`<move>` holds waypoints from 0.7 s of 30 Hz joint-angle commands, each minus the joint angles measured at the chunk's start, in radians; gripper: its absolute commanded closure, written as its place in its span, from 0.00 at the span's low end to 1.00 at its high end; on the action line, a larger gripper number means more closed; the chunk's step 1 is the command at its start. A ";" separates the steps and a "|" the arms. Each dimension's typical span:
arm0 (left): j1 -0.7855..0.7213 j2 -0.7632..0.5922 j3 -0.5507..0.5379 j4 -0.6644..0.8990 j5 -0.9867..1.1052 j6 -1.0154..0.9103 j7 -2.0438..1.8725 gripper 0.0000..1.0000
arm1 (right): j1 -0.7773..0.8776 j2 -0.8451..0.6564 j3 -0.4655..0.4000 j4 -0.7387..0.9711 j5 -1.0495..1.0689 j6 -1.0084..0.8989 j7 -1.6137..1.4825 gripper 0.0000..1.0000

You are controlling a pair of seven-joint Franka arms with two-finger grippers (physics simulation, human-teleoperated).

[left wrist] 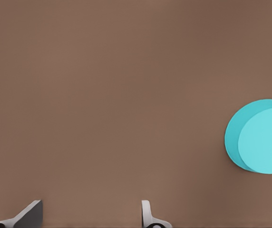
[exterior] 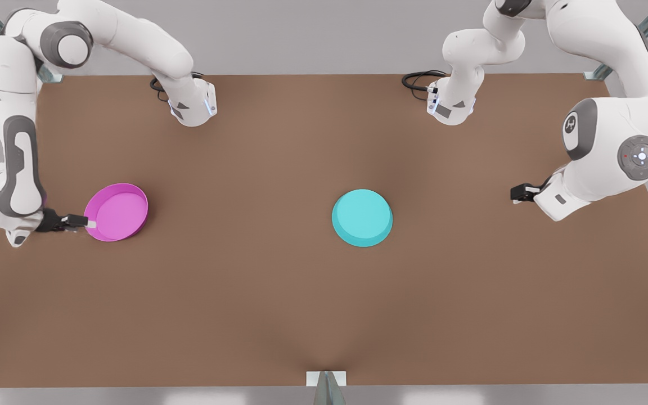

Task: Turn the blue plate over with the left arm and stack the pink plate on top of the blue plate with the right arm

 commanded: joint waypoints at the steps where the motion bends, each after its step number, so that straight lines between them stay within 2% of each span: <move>1: 0.001 0.002 0.000 -0.001 0.000 0.000 0.000 0.00 | -0.005 -0.011 0.003 -0.017 -0.001 0.000 0.000 0.00; 8: -0.001 0.008 0.000 0.000 0.002 0.000 0.002 0.00 | -0.017 -0.032 0.017 -0.032 -0.045 0.055 -0.007 0.00; 15: -0.003 0.010 0.000 0.000 0.002 0.002 0.002 0.00 | -0.005 -0.023 0.018 -0.011 -0.105 0.069 -0.343 0.00; 19: -0.004 0.010 -0.002 -0.001 0.002 0.000 0.002 0.00 | -0.005 -0.026 0.018 -0.017 -0.102 0.041 -0.323 0.00; 21: -0.006 0.010 -0.002 -0.001 0.002 0.000 0.002 0.00 | -0.003 -0.028 0.018 -0.017 -0.102 -0.002 -0.207 0.00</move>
